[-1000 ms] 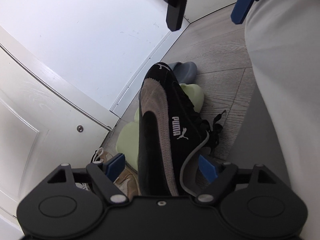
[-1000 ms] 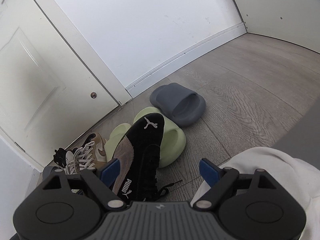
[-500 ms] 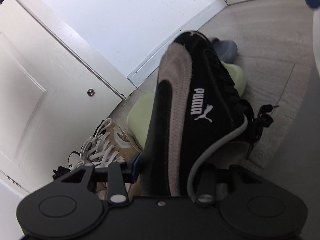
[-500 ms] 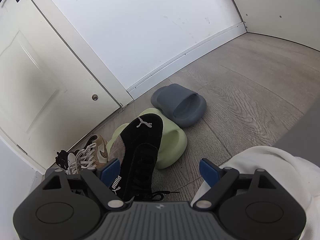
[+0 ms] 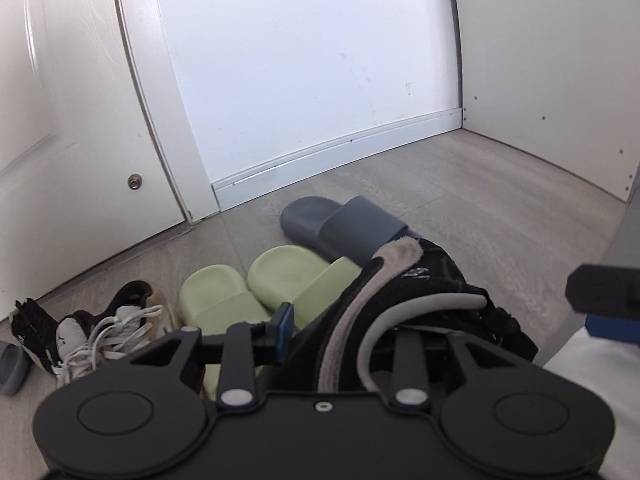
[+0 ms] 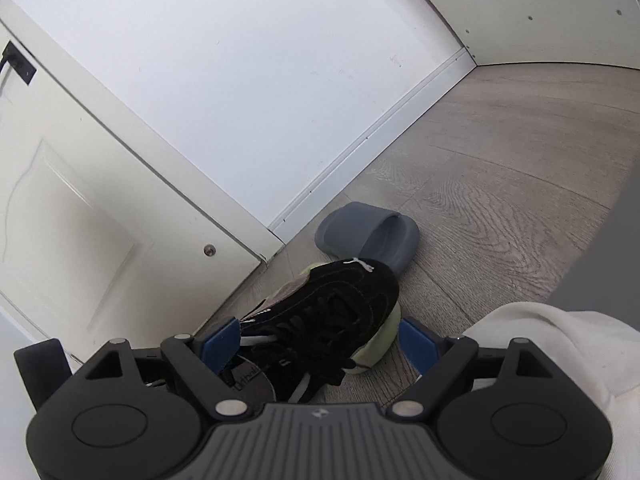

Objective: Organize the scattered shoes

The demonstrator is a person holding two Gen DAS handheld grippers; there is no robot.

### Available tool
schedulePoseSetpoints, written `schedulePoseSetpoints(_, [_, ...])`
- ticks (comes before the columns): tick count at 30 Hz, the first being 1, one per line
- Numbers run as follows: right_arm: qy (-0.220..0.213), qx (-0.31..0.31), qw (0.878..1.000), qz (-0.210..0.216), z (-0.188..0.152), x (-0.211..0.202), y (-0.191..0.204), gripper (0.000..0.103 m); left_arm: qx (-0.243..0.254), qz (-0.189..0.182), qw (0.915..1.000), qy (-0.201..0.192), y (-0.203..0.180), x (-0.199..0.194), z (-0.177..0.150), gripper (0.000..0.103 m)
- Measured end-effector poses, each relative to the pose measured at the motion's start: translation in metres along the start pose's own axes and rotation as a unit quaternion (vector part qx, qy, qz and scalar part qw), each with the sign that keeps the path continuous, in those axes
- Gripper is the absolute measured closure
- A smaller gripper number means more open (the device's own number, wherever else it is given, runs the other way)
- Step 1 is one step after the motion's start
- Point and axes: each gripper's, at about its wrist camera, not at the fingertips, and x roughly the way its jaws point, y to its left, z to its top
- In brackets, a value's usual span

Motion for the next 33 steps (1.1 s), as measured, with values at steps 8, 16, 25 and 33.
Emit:
schedulePoseSetpoints(8, [-0.102,-0.021,0.991,-0.085,0.024,-0.036,-0.018,0.016,-0.026,-0.081,0.9954,0.045,-0.059,0.088,0.029,0.070])
schedulePoseSetpoints(16, [-0.170,0.021,0.971,-0.168,0.044,-0.080,-0.068,0.016,-0.071,-0.083,0.9801,0.166,-0.089,0.191,0.020,0.078])
schedulePoseSetpoints(25, [-0.135,0.030,0.981,-0.136,0.035,-0.055,-0.057,0.016,-0.051,-0.203,0.9649,0.159,-0.045,0.154,0.013,0.042])
schedulePoseSetpoints(33, [-0.085,-0.021,0.993,-0.084,0.024,-0.020,-0.008,0.016,-0.163,-0.063,0.9841,0.032,0.159,0.046,-0.037,0.022])
